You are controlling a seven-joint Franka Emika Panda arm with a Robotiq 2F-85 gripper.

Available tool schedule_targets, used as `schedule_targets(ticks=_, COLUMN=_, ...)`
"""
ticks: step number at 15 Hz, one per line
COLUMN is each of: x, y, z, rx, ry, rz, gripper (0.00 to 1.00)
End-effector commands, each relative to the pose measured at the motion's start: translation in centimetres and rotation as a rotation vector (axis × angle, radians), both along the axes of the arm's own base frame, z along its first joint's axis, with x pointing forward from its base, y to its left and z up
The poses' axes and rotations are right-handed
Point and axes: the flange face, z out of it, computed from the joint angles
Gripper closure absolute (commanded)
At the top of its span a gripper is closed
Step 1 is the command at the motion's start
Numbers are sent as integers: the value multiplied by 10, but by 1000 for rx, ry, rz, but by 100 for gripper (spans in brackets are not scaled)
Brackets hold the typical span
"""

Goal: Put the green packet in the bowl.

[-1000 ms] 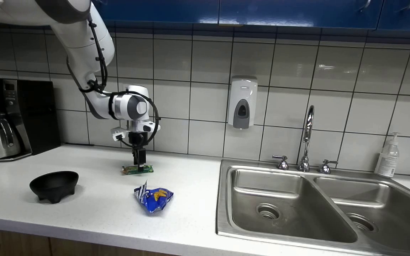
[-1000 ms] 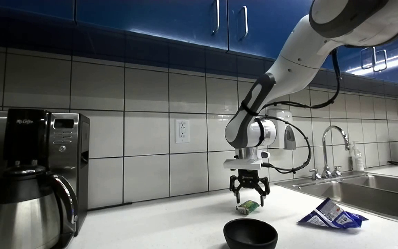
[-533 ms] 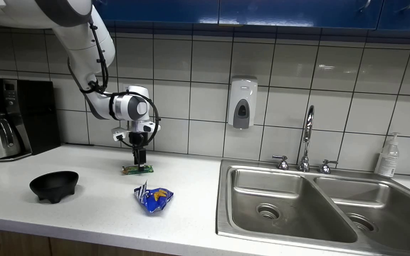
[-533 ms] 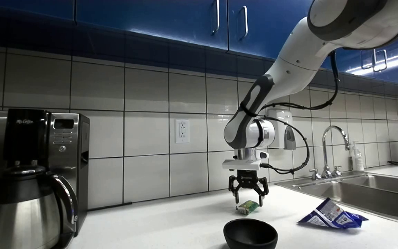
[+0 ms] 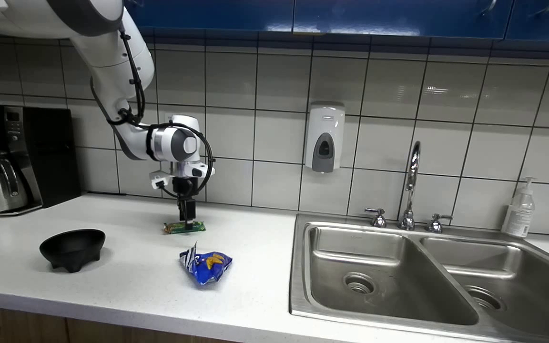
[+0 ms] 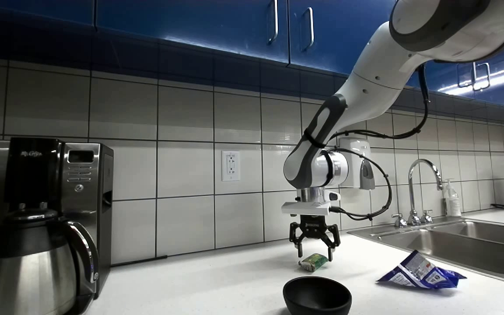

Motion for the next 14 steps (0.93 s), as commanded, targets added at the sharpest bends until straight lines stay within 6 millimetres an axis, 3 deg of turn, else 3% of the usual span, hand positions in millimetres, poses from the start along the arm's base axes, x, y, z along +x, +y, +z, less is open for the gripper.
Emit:
schedule_targets(ticks=1, x=1, y=1, z=-3, rx=6, ry=-11, rz=-4, gripper=0)
schedule_targets(ticks=8, x=1, y=8, z=-12, rx=16, ry=-23, rz=15, gripper=0)
schedule_targets(ticks=9, x=1, y=9, z=-12, rx=23, ry=-26, rz=15, gripper=25)
schedule_targets(ticks=11, x=1, y=10, z=-11, rx=22, ry=-34, rz=13, gripper=32)
schedule_targets(ticks=14, x=3, y=11, z=-8, rx=23, ry=-49, rz=14, gripper=58)
